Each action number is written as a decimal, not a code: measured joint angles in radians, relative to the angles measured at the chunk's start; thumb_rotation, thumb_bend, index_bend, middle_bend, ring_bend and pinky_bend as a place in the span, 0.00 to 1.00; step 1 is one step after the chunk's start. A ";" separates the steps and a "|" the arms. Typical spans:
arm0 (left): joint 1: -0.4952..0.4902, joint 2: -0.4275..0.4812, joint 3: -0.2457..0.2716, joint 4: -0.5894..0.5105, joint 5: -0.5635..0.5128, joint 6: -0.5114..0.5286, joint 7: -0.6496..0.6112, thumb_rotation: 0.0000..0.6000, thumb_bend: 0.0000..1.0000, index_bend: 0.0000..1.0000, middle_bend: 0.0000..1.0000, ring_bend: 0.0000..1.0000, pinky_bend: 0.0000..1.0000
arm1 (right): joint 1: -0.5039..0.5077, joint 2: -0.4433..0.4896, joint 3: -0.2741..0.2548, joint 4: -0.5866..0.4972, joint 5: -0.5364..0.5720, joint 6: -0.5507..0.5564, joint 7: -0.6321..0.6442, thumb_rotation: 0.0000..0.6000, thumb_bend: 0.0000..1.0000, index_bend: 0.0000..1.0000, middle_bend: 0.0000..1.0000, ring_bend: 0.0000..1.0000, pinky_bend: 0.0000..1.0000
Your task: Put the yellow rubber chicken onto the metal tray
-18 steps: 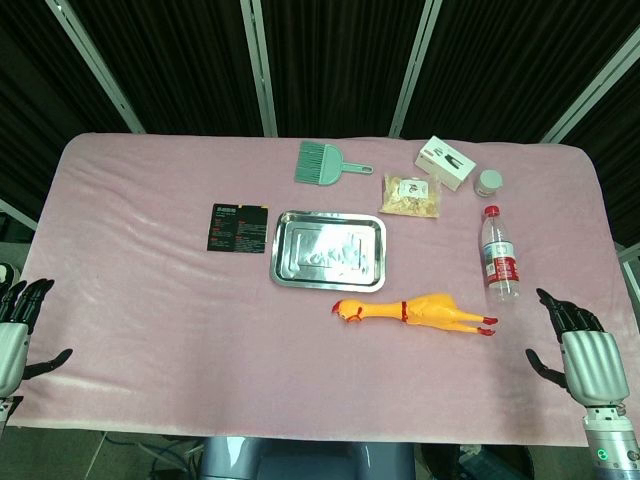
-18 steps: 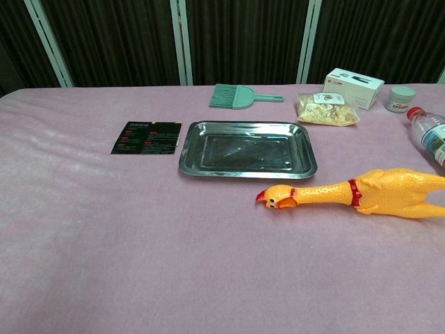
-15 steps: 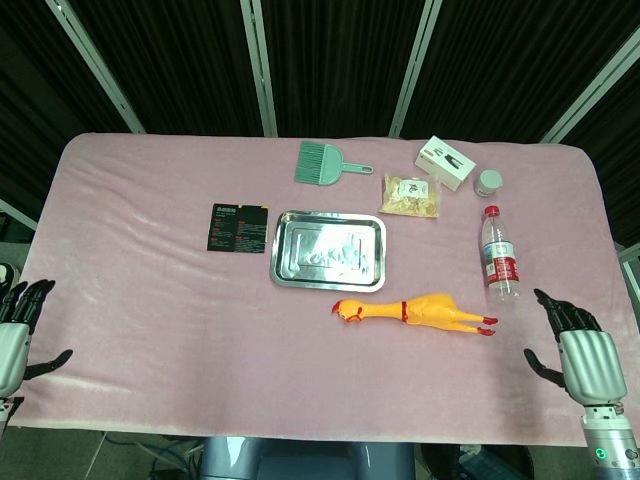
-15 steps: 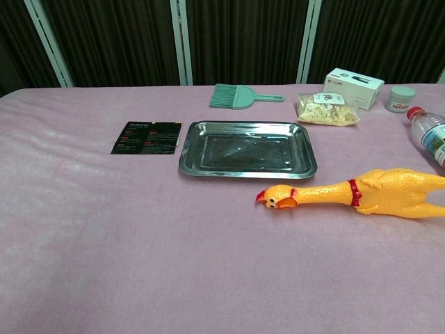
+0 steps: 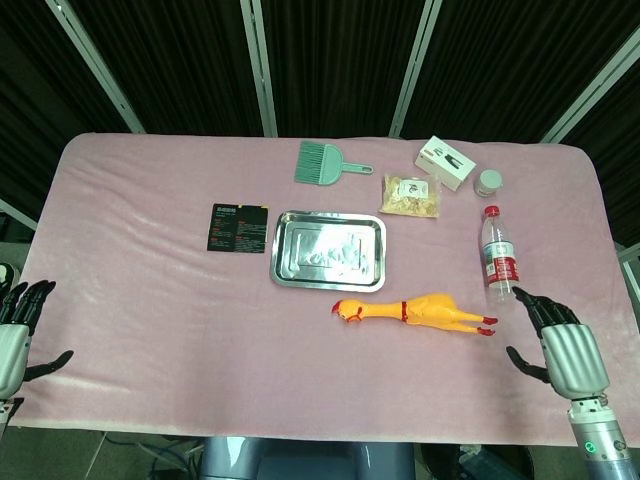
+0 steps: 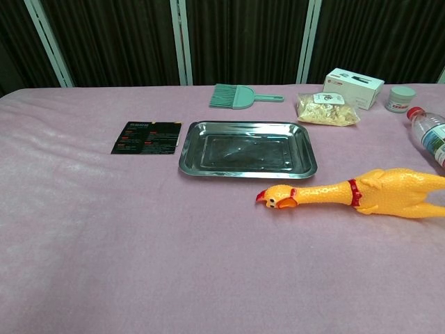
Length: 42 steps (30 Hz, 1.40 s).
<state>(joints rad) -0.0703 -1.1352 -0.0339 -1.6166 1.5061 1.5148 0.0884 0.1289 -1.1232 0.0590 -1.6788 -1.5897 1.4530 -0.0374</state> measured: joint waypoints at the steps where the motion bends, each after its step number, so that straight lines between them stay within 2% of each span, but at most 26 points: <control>1: -0.001 0.001 -0.001 -0.002 0.001 0.001 0.000 1.00 0.01 0.08 0.09 0.05 0.03 | 0.009 0.003 0.001 -0.007 -0.009 -0.007 0.002 1.00 0.27 0.12 0.24 0.23 0.27; 12: -0.017 0.026 -0.016 -0.034 0.003 -0.008 0.009 1.00 0.01 0.08 0.09 0.05 0.03 | 0.119 0.007 0.024 -0.051 -0.047 -0.131 -0.020 1.00 0.27 0.12 0.24 0.23 0.29; 18: -0.037 0.035 -0.027 -0.044 -0.005 -0.030 0.018 1.00 0.01 0.08 0.09 0.05 0.03 | 0.222 -0.045 0.039 -0.029 0.020 -0.325 -0.071 1.00 0.27 0.12 0.24 0.23 0.29; 22: -0.040 0.032 -0.030 -0.040 -0.011 -0.033 0.025 1.00 0.01 0.08 0.09 0.05 0.03 | 0.286 -0.114 0.040 0.031 0.096 -0.428 -0.104 1.00 0.27 0.14 0.24 0.23 0.29; 29: -0.043 0.027 -0.029 -0.027 -0.019 -0.040 0.015 1.00 0.01 0.08 0.09 0.05 0.03 | 0.325 -0.191 0.034 0.137 0.163 -0.489 -0.123 1.00 0.27 0.16 0.24 0.23 0.29; 40: -0.043 0.021 -0.026 -0.019 -0.024 -0.043 0.010 1.00 0.01 0.08 0.09 0.05 0.03 | 0.360 -0.208 0.036 0.190 0.215 -0.539 -0.093 1.00 0.27 0.23 0.25 0.25 0.29; 42: -0.043 0.020 -0.024 -0.017 -0.025 -0.046 0.009 1.00 0.01 0.08 0.09 0.05 0.03 | 0.368 -0.213 0.038 0.202 0.227 -0.550 -0.082 1.00 0.27 0.26 0.27 0.27 0.31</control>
<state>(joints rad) -0.1132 -1.1149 -0.0580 -1.6336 1.4806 1.4692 0.0978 0.4964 -1.3359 0.0967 -1.4765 -1.3628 0.9030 -0.1194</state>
